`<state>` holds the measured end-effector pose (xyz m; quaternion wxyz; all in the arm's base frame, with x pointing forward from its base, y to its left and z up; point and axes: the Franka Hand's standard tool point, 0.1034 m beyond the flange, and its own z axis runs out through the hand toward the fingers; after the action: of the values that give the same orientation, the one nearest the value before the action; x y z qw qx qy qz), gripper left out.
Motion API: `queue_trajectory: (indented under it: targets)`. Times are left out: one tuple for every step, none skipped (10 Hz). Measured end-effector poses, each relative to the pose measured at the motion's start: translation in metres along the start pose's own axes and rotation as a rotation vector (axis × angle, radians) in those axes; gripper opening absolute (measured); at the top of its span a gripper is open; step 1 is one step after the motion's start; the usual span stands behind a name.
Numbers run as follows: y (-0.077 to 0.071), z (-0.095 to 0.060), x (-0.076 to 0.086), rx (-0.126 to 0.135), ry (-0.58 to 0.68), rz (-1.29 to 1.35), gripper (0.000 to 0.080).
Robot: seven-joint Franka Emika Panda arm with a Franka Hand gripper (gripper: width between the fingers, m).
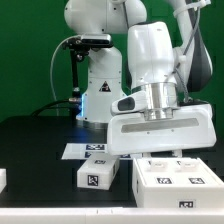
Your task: Assemble cabinet
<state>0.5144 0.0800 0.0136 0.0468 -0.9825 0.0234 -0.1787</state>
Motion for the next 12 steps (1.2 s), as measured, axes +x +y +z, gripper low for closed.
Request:
queue_trajectory:
  targets:
    - [0.000,0.000,0.000,0.000,0.000,0.000,0.0218]
    - [-0.002,-0.006,-0.001,0.003,-0.036,0.022,0.0218]
    - [-0.005,-0.023,0.006,0.003,-0.075,0.060,0.0218]
    - [-0.009,-0.039,0.014,-0.003,-0.110,0.091,0.0219]
    - [-0.014,-0.050,0.021,-0.008,-0.147,0.128,0.0219]
    - [-0.019,-0.057,0.028,-0.017,-0.166,0.168,0.0219]
    - [-0.013,-0.054,0.027,-0.030,-0.158,0.152,0.0219]
    - [-0.014,-0.053,0.026,-0.031,-0.160,0.152,0.0220]
    - [-0.014,-0.053,0.026,-0.031,-0.160,0.152,0.0220]
    - [-0.014,-0.054,0.026,-0.030,-0.162,0.153,0.0220]
    - [-0.021,-0.064,0.029,-0.031,-0.212,0.164,0.0220]
    - [-0.021,-0.075,0.038,-0.032,-0.231,0.139,0.0220]
